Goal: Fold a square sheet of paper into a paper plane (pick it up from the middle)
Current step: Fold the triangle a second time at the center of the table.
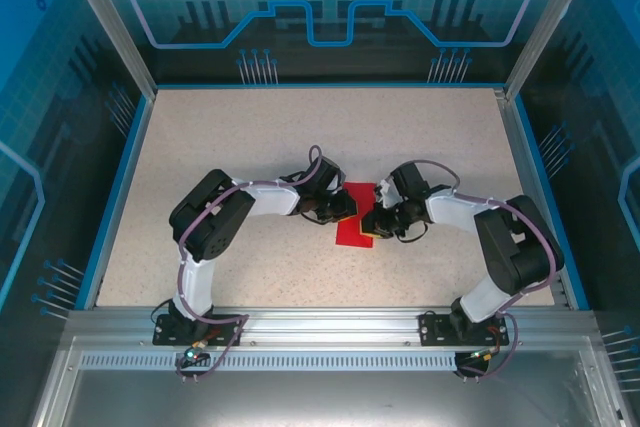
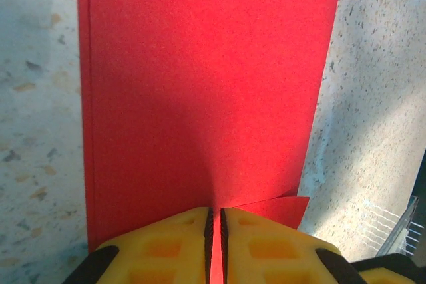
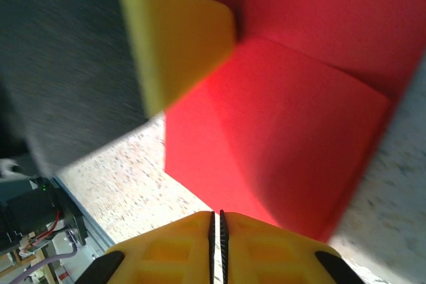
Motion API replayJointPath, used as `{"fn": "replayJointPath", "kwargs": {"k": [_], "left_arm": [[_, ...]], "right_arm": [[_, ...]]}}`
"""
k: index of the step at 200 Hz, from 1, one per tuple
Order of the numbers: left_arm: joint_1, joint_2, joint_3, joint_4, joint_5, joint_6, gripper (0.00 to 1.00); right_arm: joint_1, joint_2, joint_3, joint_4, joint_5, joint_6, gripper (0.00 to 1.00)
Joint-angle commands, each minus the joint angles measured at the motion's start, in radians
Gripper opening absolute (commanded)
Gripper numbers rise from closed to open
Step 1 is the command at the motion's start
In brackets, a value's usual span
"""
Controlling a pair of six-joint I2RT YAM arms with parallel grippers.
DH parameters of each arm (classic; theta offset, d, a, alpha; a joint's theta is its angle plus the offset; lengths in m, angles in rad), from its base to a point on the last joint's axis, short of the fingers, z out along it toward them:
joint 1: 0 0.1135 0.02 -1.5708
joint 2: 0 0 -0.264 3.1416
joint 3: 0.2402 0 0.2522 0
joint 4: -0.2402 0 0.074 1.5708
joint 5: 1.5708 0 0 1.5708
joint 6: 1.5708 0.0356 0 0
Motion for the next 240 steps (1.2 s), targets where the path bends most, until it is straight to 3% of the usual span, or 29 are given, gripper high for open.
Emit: {"fn": "replayJointPath", "kwargs": {"k": [1,63,158,240], "left_arm": [[0.001,0.016,-0.007,-0.048,-0.026,0.008,0.16],[0.001,0.023,-0.012,-0.055,-0.037,0.012,0.15],[0.001,0.032,-0.016,-0.062,-0.049,0.008,0.14],[0.001,0.010,-0.004,-0.061,-0.033,0.010,0.15]], "right_arm": [[0.035,0.039,0.045,0.004,-0.007,0.031,0.13],[0.026,0.105,0.003,-0.022,0.051,0.010,0.13],[-0.049,-0.016,-0.168,-0.034,-0.003,-0.037,0.16],[-0.109,-0.108,-0.147,-0.082,0.002,-0.059,0.19]]}}
